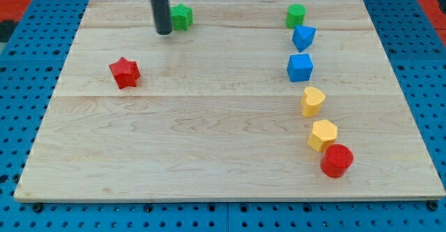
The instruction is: Move the green star diagonally to the bottom left side of the green circle
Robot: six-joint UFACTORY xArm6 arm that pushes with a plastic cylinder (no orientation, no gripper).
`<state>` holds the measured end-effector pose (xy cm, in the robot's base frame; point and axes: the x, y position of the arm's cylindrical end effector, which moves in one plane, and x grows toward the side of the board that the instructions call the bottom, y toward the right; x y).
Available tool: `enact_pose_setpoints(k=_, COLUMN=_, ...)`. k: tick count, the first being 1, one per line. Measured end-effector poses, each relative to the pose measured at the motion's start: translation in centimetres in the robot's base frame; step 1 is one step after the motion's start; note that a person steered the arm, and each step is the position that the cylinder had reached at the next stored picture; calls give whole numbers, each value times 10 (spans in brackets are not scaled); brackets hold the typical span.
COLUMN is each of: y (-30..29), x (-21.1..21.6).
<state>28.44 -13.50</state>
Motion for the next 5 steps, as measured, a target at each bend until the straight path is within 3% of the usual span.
enact_pose_setpoints(k=1, y=-41, x=-14)
enact_pose_setpoints(k=2, y=-17, x=-50)
enact_pose_setpoints(k=5, y=86, x=-23)
